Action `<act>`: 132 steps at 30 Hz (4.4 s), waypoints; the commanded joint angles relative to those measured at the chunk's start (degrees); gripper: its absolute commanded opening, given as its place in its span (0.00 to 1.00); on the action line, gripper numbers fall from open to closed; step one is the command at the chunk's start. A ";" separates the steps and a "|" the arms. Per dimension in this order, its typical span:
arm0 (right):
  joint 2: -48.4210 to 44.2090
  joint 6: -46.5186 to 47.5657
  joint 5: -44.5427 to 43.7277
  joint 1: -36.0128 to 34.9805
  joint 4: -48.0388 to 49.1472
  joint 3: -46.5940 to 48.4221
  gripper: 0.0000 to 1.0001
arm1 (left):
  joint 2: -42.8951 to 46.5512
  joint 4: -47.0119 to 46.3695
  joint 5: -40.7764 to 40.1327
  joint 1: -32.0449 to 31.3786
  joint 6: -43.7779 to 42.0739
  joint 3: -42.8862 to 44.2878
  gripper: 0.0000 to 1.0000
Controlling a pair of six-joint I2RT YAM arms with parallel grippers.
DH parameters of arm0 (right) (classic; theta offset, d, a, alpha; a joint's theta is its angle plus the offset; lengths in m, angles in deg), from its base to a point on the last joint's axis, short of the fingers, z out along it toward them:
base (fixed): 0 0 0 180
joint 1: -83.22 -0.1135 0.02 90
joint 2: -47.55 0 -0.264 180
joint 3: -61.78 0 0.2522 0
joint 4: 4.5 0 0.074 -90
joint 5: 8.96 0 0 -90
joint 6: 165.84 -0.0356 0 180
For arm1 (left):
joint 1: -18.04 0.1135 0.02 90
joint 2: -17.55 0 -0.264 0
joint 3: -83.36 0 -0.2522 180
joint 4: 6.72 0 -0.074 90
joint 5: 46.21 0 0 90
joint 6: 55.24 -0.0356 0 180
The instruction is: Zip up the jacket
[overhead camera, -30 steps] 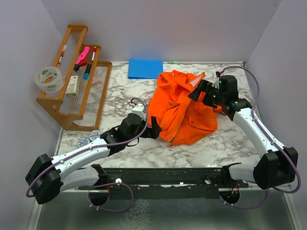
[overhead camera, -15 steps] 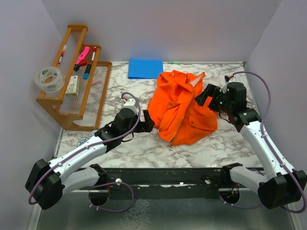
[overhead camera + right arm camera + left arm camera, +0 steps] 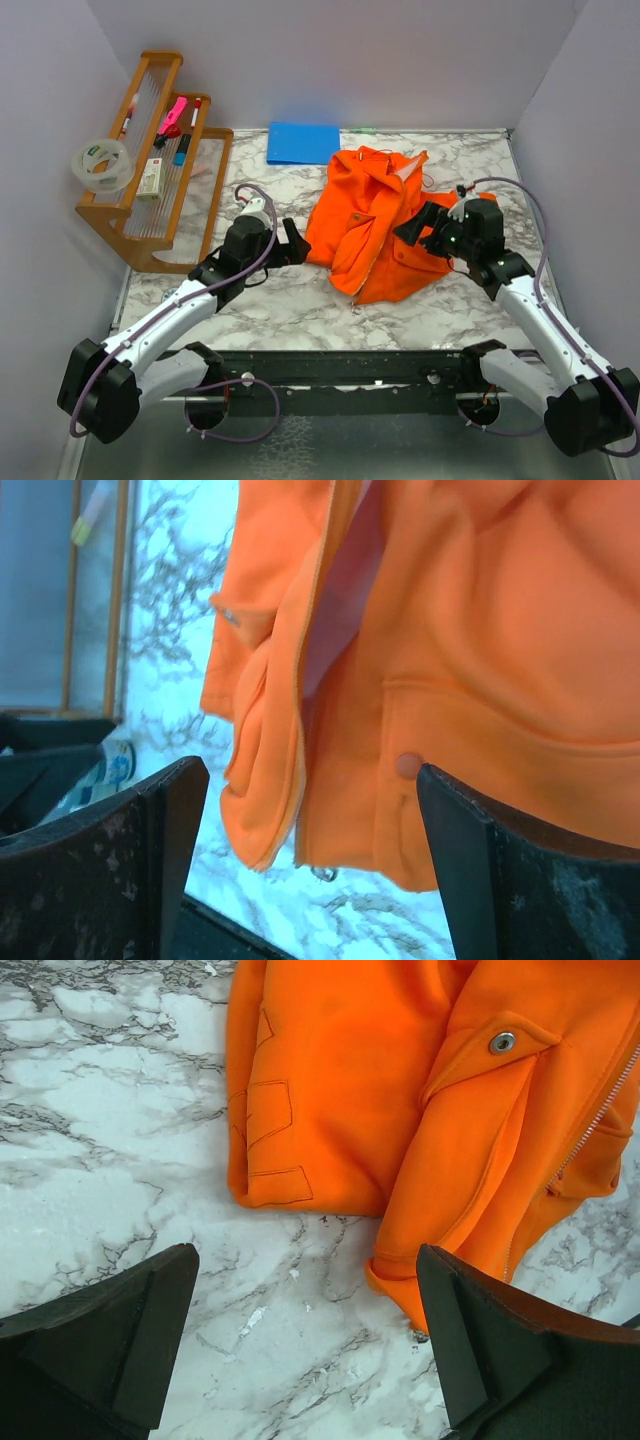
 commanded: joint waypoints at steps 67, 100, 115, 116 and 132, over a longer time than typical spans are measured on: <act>19.15 -12.30 7.55 -16.26 43.68 -17.38 0.18 | -11.39 -16.13 18.80 -9.63 -0.90 -1.87 0.99; 16.98 -13.66 17.12 -16.30 49.05 -16.55 0.00 | -19.42 -15.61 20.47 -15.87 -6.46 4.64 0.95; 16.93 -11.90 14.74 -16.26 45.61 -16.34 0.00 | -20.88 -18.98 23.43 -16.25 -3.87 5.19 0.59; 16.86 -11.76 14.52 -16.27 45.21 -16.21 0.01 | -21.00 -19.32 23.73 -16.34 -3.75 5.19 0.56; 13.42 -15.20 13.99 -16.26 43.95 -18.64 0.42 | -22.03 -19.95 24.52 -16.42 -3.72 5.64 0.45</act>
